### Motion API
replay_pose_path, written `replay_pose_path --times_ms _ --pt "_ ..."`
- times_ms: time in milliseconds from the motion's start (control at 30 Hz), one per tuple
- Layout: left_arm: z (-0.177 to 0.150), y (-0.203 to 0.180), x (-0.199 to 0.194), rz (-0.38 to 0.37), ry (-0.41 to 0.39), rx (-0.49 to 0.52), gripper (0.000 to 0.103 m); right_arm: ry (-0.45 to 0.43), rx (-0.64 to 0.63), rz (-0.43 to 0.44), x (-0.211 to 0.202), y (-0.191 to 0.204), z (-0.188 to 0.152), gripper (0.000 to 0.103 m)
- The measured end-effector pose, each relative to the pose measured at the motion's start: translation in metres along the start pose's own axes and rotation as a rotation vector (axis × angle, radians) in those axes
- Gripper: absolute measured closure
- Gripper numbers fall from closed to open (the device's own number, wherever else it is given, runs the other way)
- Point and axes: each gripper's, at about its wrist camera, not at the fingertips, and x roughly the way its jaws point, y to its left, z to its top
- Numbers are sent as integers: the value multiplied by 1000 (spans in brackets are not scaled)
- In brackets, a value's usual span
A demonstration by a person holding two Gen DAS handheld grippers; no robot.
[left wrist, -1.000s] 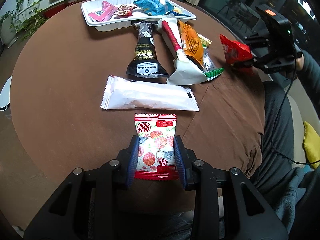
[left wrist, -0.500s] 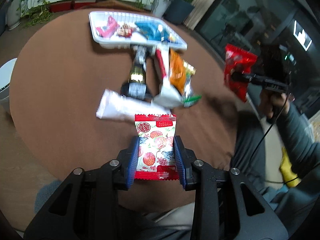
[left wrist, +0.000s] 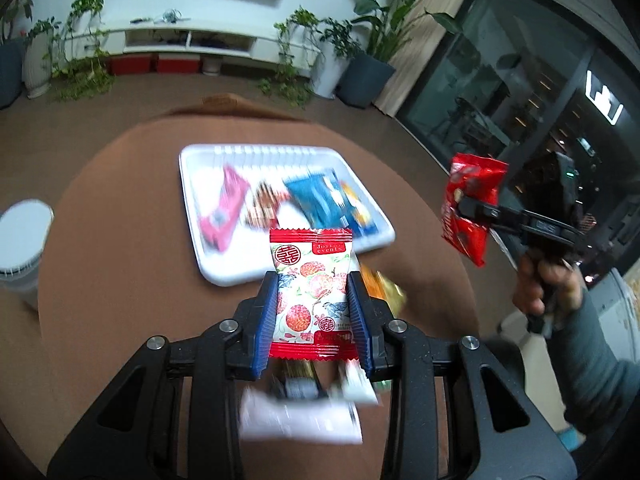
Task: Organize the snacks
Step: 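Carry the candy packet and red chip bag over the tray with both grippers, then open both grippers to drop the candy packet and red bag into the tray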
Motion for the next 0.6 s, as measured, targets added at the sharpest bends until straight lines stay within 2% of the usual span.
replay_pose_path --times_ms 167,300,400,600 --pt "50 11 37 8 -12 -31 72 32 48 27 46 7 33 73" --pt "74 22 77 33 23 -47 72 86 88 19 94 7 44 73" --pt "78 30 101 53 52 -52 72 130 89 -13 128 9 46 73" --pt "71 50 142 98 90 -78 71 176 112 -72 165 -3 44 73"
